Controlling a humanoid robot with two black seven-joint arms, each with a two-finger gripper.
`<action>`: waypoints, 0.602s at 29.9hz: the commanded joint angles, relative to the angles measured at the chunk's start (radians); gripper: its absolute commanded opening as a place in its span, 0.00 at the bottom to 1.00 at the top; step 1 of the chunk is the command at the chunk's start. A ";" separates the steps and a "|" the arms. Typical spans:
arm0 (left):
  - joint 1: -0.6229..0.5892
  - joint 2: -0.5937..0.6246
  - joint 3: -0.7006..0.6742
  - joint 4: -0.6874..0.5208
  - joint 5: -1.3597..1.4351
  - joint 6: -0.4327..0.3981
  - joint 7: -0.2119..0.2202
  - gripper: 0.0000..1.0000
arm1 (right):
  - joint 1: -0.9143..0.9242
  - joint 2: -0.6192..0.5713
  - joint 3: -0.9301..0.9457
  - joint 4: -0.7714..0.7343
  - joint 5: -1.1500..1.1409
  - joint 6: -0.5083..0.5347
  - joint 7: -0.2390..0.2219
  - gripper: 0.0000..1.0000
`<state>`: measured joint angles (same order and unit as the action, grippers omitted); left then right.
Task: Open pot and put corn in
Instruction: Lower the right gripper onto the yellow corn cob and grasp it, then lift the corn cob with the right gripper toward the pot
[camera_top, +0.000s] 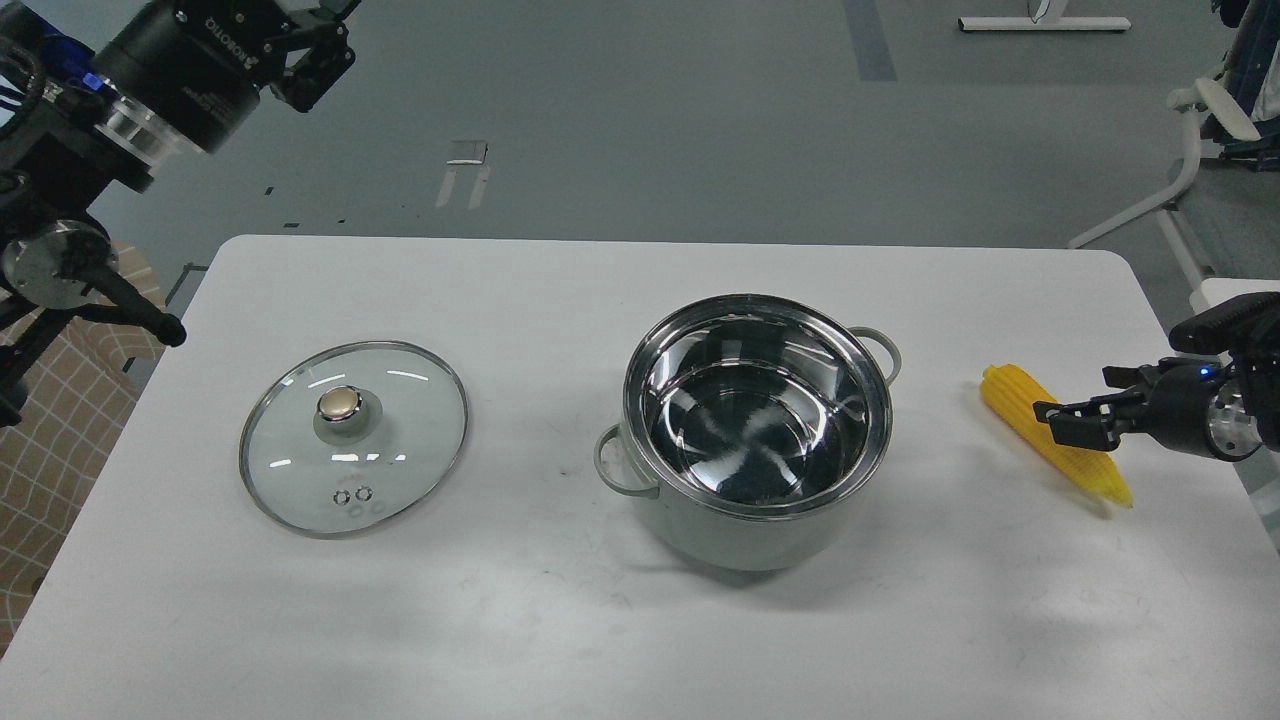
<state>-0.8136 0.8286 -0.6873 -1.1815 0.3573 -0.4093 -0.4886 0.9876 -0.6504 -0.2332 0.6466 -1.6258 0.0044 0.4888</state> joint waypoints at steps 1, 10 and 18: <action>0.008 0.001 -0.001 -0.004 0.002 0.000 0.000 0.90 | -0.010 0.048 -0.035 -0.039 0.003 -0.017 0.000 0.82; 0.034 0.026 -0.005 -0.043 0.002 0.003 0.000 0.90 | -0.035 0.071 -0.040 -0.062 0.007 -0.055 0.000 0.05; 0.036 0.027 -0.005 -0.049 0.002 0.001 0.000 0.90 | 0.084 -0.067 -0.035 0.132 0.021 -0.069 0.000 0.04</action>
<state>-0.7779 0.8546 -0.6919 -1.2290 0.3590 -0.4064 -0.4887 1.0078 -0.6569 -0.2712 0.6893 -1.6094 -0.0655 0.4887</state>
